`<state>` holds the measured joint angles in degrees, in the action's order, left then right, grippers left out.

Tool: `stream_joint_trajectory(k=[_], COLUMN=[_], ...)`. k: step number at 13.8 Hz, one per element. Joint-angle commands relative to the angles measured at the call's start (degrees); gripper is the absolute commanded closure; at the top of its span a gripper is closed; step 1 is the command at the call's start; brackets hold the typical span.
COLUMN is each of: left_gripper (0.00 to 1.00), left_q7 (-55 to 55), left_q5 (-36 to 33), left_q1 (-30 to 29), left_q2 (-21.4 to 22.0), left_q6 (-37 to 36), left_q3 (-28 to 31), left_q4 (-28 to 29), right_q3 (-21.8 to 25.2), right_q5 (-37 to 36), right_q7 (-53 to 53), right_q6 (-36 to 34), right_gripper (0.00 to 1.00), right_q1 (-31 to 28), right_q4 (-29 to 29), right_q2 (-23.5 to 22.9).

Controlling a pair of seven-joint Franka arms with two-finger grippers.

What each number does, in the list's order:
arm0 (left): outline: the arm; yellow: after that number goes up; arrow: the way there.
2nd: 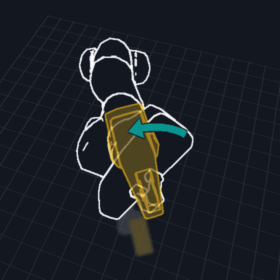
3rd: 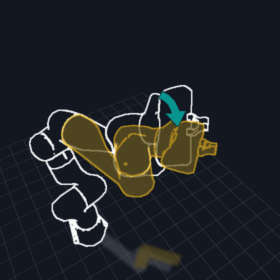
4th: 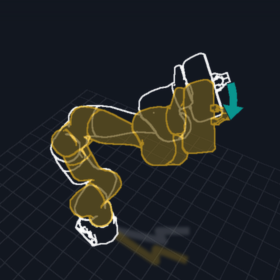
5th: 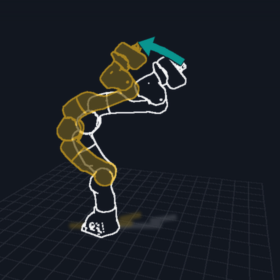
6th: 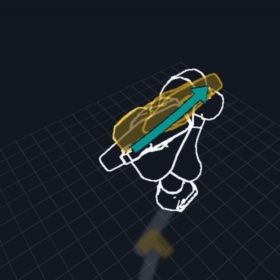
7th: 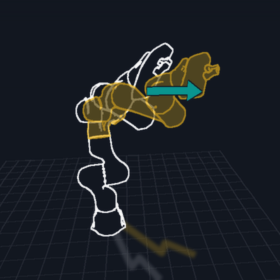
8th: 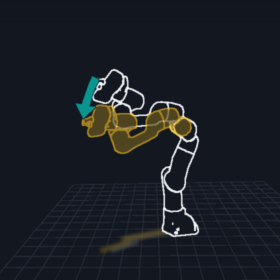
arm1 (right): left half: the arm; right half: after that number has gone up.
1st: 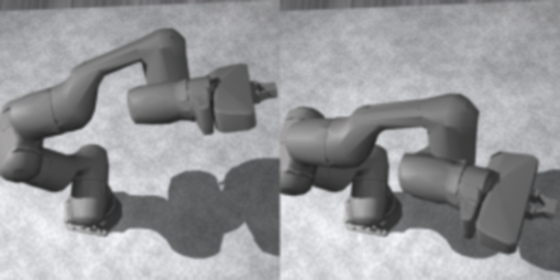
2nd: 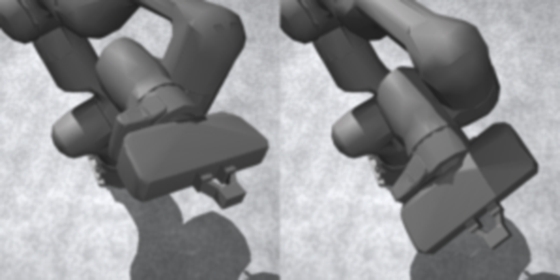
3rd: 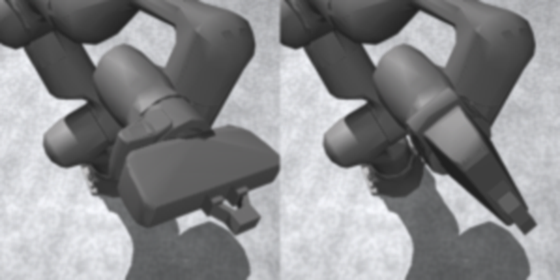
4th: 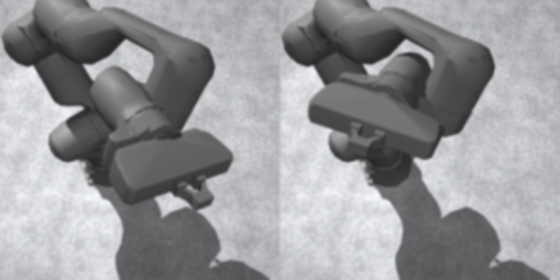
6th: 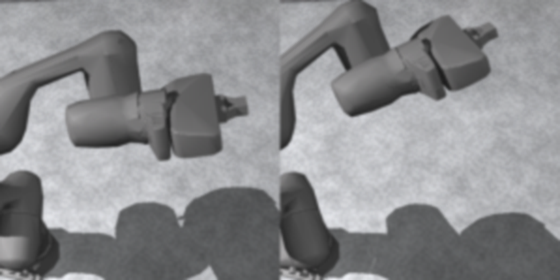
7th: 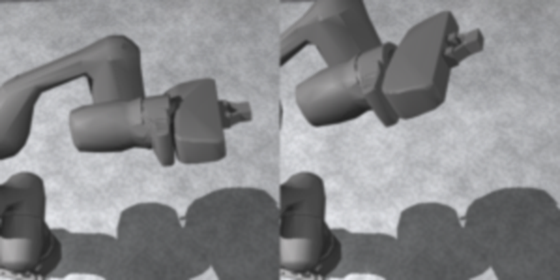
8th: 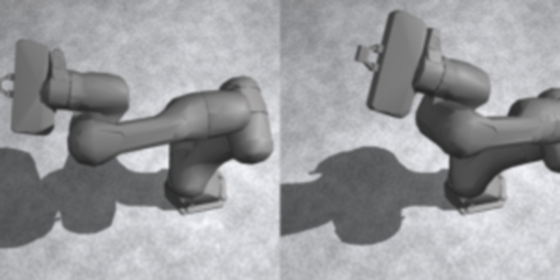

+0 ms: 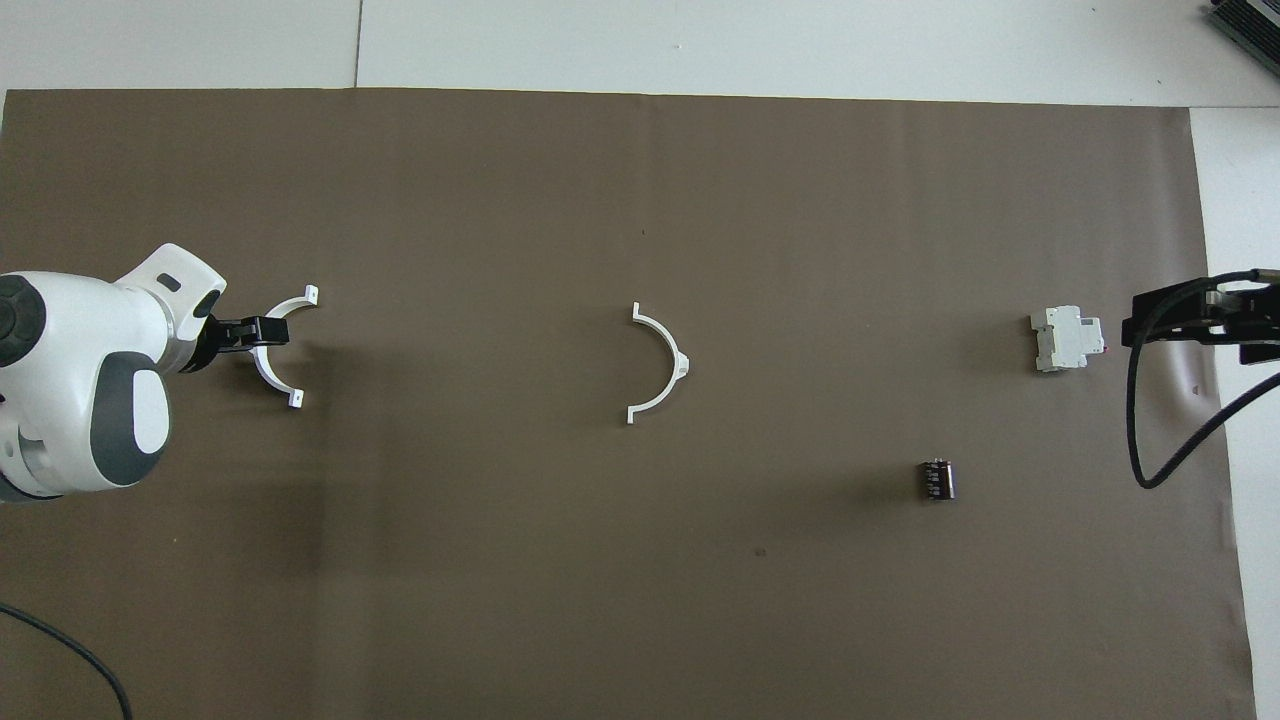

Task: Assemble drain pipe with both arms
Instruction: 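Close the left gripper on the white half-clamp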

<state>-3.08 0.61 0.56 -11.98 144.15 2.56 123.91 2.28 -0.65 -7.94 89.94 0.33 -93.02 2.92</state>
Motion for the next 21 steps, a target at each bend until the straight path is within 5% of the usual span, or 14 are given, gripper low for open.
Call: stream_joint_trajectory(k=[1, 21], left_gripper=[0.00, 0.05], left_q7=[-1.32, -1.32], left_q5=[-0.26, -0.35], left_q1=[0.58, 0.76], left_q2=[-0.85, -4.36], left_q6=[0.43, 6.49], left_q3=[0.51, 0.51], left_q4=[0.10, 0.46], right_q3=[-0.17, -0.17], right_q5=[1.00, 1.00], right_q7=[1.00, 1.00], right_q6=[-0.29, -0.29], right_gripper=[0.00, 0.00], right_q1=[-0.33, -0.33], right_q4=[-0.23, -0.23], right_q2=[0.24, 0.24])
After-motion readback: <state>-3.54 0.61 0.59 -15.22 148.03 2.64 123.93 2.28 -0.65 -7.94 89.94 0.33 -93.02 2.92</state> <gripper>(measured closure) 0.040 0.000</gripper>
